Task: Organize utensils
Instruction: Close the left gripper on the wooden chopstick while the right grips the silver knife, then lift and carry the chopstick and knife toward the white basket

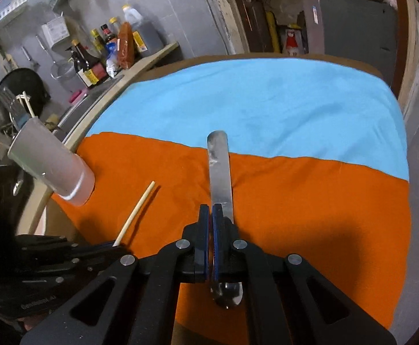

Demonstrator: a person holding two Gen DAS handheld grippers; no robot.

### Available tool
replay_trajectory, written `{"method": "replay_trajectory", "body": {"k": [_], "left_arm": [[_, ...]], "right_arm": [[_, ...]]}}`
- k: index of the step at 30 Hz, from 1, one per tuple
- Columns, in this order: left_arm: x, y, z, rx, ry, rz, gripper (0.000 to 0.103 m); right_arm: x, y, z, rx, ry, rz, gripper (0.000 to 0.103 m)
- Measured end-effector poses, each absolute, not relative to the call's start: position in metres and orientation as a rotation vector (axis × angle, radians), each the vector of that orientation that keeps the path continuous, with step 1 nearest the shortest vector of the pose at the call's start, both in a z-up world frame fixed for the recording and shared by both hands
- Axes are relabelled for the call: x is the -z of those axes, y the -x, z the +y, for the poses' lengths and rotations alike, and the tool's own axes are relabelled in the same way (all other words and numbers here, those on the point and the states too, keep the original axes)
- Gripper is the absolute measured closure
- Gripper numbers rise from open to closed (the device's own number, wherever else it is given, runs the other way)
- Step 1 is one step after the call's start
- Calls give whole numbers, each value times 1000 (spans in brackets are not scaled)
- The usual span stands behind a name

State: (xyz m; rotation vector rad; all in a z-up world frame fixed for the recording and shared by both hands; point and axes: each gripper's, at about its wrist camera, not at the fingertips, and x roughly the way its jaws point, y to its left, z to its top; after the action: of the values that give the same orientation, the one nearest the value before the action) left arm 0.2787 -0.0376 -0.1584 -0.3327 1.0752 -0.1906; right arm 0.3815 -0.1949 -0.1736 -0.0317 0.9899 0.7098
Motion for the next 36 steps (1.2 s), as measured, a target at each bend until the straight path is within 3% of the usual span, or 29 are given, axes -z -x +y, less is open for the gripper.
{"method": "replay_trajectory", "body": {"k": [2, 4, 6, 16, 17, 19, 24, 36], "left_arm": [[158, -278, -37, 188, 336, 1074, 101], [160, -277, -36, 185, 347, 1070, 101], [161, -276, -34, 178, 366, 1066, 101], [162, -271, -26, 167, 409, 1065, 101], [162, -270, -26, 168, 412, 1066, 101], [162, -270, -26, 171, 405, 1063, 101], [157, -264, -27, 193, 374, 1026, 101], [124, -220, -25, 229, 303, 763, 101]], "right_arm": [[173, -379, -196, -712, 53, 993, 96], [173, -379, -193, -721, 74, 994, 71], [173, -385, -190, -729, 102, 1003, 67], [182, -404, -137, -588, 341, 1021, 67], [182, -404, -139, -581, 317, 1021, 68], [182, -405, -144, -593, 286, 1034, 85], [175, -412, -155, -651, 210, 1072, 87], [158, -325, -215, -687, -37, 790, 87]]}}
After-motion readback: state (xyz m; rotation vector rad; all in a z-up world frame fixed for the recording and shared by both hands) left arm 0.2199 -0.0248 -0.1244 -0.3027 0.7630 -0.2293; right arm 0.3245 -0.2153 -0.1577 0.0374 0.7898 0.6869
